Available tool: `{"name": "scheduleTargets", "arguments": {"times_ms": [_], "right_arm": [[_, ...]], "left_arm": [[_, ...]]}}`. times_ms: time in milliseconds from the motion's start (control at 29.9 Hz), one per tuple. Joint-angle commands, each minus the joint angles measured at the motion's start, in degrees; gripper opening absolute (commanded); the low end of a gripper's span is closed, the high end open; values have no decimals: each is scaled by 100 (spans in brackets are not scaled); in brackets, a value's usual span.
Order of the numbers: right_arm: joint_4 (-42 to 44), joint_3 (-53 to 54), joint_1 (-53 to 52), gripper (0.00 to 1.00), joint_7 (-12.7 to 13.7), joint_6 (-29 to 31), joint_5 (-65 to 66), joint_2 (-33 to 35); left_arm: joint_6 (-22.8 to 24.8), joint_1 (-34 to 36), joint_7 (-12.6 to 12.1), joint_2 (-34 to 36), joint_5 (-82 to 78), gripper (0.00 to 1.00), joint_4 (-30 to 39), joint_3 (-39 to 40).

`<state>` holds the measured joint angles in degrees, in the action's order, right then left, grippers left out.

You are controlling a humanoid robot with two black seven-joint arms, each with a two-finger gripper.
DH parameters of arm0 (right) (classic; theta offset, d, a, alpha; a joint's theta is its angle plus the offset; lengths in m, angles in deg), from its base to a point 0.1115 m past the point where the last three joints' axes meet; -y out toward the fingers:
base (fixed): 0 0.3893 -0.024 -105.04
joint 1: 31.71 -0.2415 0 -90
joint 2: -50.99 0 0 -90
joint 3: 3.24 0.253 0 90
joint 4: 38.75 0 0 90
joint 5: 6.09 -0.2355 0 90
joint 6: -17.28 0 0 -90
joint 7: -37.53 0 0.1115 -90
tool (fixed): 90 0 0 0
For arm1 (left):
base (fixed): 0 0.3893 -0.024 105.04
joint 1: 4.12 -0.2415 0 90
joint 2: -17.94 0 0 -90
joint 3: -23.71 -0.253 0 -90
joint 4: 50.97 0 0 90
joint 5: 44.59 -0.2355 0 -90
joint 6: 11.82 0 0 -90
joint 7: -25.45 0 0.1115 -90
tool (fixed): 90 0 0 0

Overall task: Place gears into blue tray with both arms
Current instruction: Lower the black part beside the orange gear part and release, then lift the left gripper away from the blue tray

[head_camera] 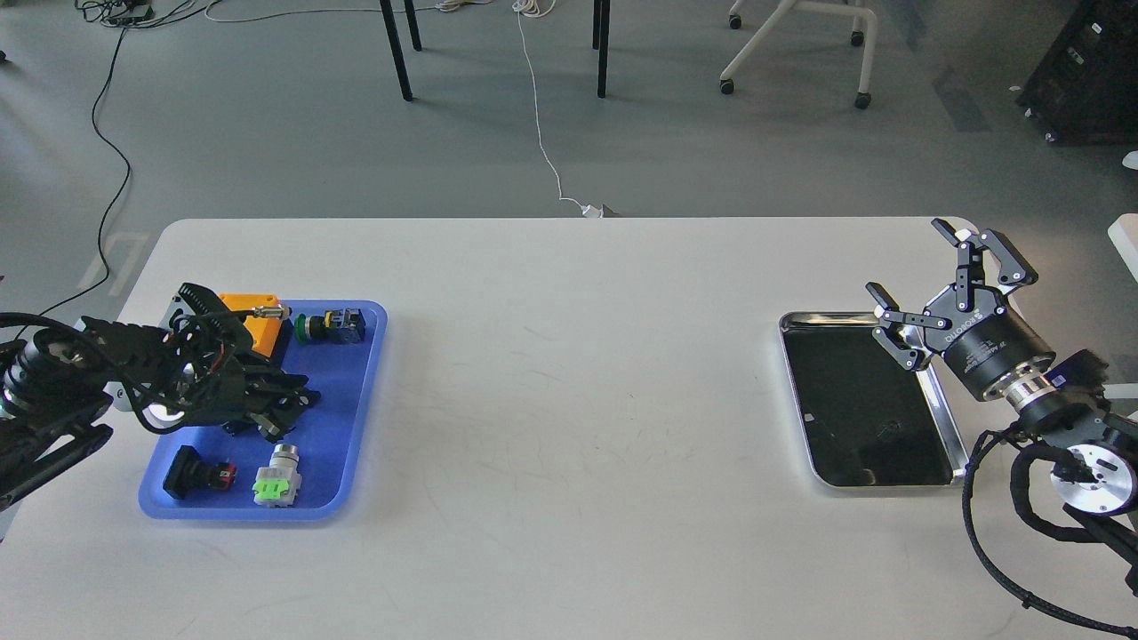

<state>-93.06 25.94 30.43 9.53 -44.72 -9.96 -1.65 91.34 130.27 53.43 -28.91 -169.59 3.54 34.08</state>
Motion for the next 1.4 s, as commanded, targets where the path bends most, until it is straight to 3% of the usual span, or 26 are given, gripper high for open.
{"name": "scheduleTargets", "arguments": {"times_ms": [0, 200, 334, 601, 702, 902, 1103, 1236, 1370], "right_arm": [[0, 0, 0, 96, 0, 0, 0, 0], [0, 0, 0, 96, 0, 0, 0, 0], [0, 9, 0, 96, 0, 0, 0, 0], [0, 9, 0, 96, 0, 0, 0, 0], [0, 9, 0, 96, 0, 0, 0, 0], [-9, 0, -9, 97, 0, 0, 0, 0], [-27, 0, -9, 97, 0, 0, 9, 0], [-44, -17, -9, 97, 0, 0, 44, 0], [-79, -35, -18, 99, 0, 0, 70, 8]], "left_arm": [[3, -1, 2, 0, 0, 47, -1, 0], [3, 8, 2, 17, 0, 67, 16, 9], [3, 25, 2, 140, 0, 70, 200, 114], [64, 157, 2, 334, 0, 72, 1246, 413], [64, 262, 2, 325, 72, 79, 1457, 571], [29, 368, 2, 229, 2362, 93, 1651, 835], [-50, 245, 2, 44, 5705, 98, 1756, 1187], [-103, -272, 2, -219, 8242, 98, 1756, 1817], [-103, -1369, 2, -781, 8809, 98, 1748, 3179]]}}
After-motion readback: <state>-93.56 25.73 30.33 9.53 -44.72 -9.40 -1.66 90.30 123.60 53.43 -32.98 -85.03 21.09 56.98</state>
